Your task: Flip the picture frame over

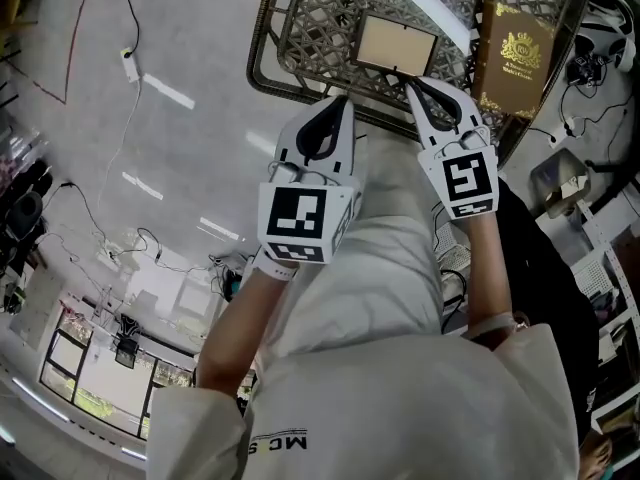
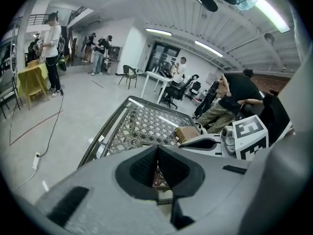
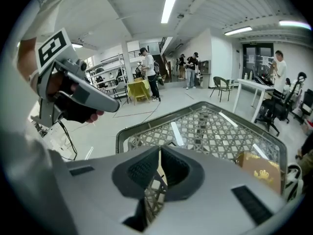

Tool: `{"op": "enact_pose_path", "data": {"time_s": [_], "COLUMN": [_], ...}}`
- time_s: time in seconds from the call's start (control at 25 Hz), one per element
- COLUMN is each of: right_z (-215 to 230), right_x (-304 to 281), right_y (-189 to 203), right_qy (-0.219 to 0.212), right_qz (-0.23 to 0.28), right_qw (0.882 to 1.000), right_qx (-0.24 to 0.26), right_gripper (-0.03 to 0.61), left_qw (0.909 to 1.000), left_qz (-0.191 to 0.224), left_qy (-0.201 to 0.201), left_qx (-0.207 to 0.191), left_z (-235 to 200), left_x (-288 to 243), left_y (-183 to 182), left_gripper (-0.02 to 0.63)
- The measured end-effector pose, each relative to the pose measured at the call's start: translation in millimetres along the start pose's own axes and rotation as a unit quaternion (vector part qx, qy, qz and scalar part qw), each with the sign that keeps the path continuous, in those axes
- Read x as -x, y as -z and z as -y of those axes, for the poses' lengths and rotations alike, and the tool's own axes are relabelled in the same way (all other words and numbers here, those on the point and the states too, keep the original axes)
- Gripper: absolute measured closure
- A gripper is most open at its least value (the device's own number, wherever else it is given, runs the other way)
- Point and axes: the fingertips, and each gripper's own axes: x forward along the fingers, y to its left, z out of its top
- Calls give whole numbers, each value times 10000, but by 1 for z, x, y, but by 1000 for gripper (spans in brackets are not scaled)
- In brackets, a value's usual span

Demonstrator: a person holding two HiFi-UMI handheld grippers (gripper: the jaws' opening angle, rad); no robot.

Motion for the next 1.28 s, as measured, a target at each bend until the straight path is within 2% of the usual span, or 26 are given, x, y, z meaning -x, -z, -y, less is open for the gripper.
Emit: {"op": "enact_pose_path", "data": {"time_s": [0.36,0.64,0.76,1.04,1.12,1.28], "right_z": [2,1,-1,-13,-15,-18], "right_x": [-27,-45,-49,-62,-68,-85], "right_y": [26,51,60,71,74,77], "right_qy": [-122,-206,-258,-535,-669,-1121], "right_qz": [-275,-690,-955,-1215,-1272,-1441], "right_qw": [9994,9950,9895,9765,9696,9478], "right_qx": [163,689,1054,1700,1980,2613], "right_gripper": [523,507,505,499,499,497], "left_qw": [9998,9993,9992,9988,9988,9984], "left_qz": [-143,-204,-253,-335,-364,-420], "left_qy": [1,-55,-74,-88,-105,-81], "left_qx": [166,306,306,332,325,366], "left_z": [-8,-17,-19,-25,-27,-28], "left_x": [-17,-25,-29,-35,-37,-40], "left_y": [19,30,35,45,50,56], "left_gripper": [594,594,594,594,594,594]}}
